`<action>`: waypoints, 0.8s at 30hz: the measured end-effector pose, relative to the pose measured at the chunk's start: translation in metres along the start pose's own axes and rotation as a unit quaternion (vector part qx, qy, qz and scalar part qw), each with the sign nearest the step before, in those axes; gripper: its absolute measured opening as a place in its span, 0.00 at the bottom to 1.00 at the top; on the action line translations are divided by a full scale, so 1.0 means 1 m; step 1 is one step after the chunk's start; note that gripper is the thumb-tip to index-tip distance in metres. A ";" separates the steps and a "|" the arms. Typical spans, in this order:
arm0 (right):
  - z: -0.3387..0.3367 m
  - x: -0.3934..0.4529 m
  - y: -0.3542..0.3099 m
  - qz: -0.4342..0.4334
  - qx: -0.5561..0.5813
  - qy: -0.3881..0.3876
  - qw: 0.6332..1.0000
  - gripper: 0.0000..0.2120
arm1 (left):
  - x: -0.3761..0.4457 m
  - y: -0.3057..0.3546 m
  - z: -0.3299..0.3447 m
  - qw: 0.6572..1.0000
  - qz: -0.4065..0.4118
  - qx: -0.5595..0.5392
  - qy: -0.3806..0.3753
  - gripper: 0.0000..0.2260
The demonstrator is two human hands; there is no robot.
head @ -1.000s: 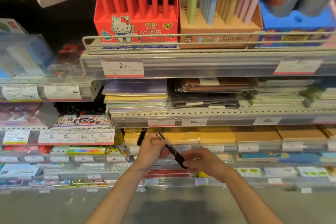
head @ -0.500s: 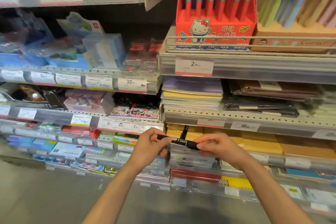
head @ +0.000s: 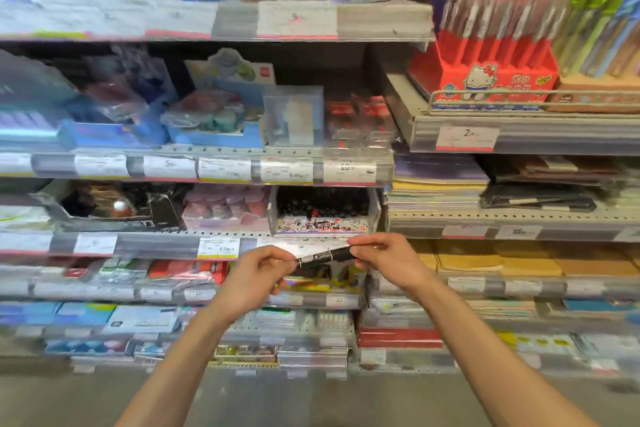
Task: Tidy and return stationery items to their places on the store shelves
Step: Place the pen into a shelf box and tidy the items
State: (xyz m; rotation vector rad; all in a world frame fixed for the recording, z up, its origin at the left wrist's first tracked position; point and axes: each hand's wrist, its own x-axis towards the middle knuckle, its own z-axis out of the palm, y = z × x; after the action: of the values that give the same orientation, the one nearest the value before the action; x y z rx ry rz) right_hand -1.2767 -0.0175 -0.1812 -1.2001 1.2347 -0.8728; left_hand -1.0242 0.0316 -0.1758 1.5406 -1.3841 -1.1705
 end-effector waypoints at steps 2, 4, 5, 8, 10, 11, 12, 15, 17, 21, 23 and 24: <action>0.015 0.005 -0.007 -0.010 0.000 0.016 1.000 0.07 | 0.002 -0.003 -0.013 1.000 0.011 0.029 -0.006 0.03; 0.025 0.010 -0.013 -0.021 -0.009 0.035 0.999 0.08 | 0.004 -0.004 -0.020 0.999 0.019 0.045 -0.010 0.04; 0.028 0.013 -0.015 -0.026 -0.007 0.044 0.999 0.09 | 0.004 -0.003 -0.020 0.999 0.024 0.045 -0.007 0.03; 0.030 0.020 -0.017 -0.038 0.014 0.067 0.997 0.12 | 0.010 -0.008 -0.013 0.998 0.038 0.020 0.045 0.03; 0.025 0.019 -0.016 -0.039 0.018 0.073 0.996 0.15 | 0.014 -0.007 -0.003 0.995 0.033 -0.005 0.089 0.03; 0.021 0.017 -0.016 -0.038 0.014 0.074 0.996 0.15 | 0.016 -0.006 0.002 0.993 0.028 -0.012 0.110 0.03; 0.017 0.014 -0.015 -0.036 0.004 0.075 0.997 0.14 | 0.021 -0.006 0.008 0.991 0.020 -0.018 0.128 0.04; 0.002 0.002 -0.006 -0.034 -0.046 0.076 0.995 0.13 | 0.037 -0.003 0.028 0.985 0.005 -0.042 0.165 0.07; -0.010 -0.003 0.003 -0.033 -0.085 0.072 0.993 0.12 | 0.052 0.001 0.045 0.980 0.008 -0.031 0.196 0.09; -0.035 -0.012 0.024 -0.024 -0.138 0.052 0.989 0.07 | 0.076 0.021 0.080 0.964 0.023 0.043 0.262 0.10; -0.047 -0.016 0.034 -0.010 -0.155 0.029 0.987 0.06 | 0.086 0.028 0.092 0.955 0.046 0.084 0.282 0.11; -0.054 -0.018 0.040 -0.004 -0.157 0.019 0.987 0.06 | 0.090 0.030 0.096 0.950 0.062 0.105 0.286 0.11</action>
State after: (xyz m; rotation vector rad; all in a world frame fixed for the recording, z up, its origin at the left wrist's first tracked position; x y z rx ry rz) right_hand -1.3372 -0.0024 -0.2124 -1.4422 1.4372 -0.7270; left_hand -1.1248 -0.0571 -0.1903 1.7324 -1.2041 -0.4466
